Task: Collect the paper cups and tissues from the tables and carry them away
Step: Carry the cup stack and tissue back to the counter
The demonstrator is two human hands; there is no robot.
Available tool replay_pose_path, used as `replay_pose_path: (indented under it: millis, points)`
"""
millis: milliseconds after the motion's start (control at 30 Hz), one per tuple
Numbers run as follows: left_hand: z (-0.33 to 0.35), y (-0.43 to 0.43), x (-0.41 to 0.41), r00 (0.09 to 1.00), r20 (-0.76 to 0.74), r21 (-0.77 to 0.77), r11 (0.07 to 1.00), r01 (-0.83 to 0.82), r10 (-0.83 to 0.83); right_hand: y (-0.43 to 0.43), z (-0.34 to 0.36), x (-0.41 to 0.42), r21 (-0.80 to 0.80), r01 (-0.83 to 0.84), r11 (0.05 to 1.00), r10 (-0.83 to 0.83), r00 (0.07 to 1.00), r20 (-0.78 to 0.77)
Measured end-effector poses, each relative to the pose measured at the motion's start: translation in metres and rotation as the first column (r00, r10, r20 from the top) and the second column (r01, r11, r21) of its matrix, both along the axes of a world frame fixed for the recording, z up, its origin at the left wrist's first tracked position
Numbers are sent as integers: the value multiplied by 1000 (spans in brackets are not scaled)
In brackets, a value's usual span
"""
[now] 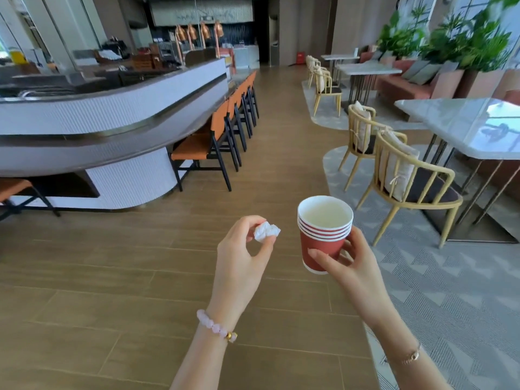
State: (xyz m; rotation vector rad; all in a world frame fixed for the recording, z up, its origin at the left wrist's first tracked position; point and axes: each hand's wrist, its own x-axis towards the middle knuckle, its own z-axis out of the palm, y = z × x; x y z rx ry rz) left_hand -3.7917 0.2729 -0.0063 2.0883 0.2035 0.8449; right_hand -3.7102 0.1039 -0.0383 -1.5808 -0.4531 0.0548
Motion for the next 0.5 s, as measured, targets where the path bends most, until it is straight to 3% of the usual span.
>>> replay_pose_path:
  millis: [500]
  points:
    - [-12, 145, 301, 998, 5, 31, 997, 64, -65, 134, -8, 283, -24, 100, 995, -100, 995, -12]
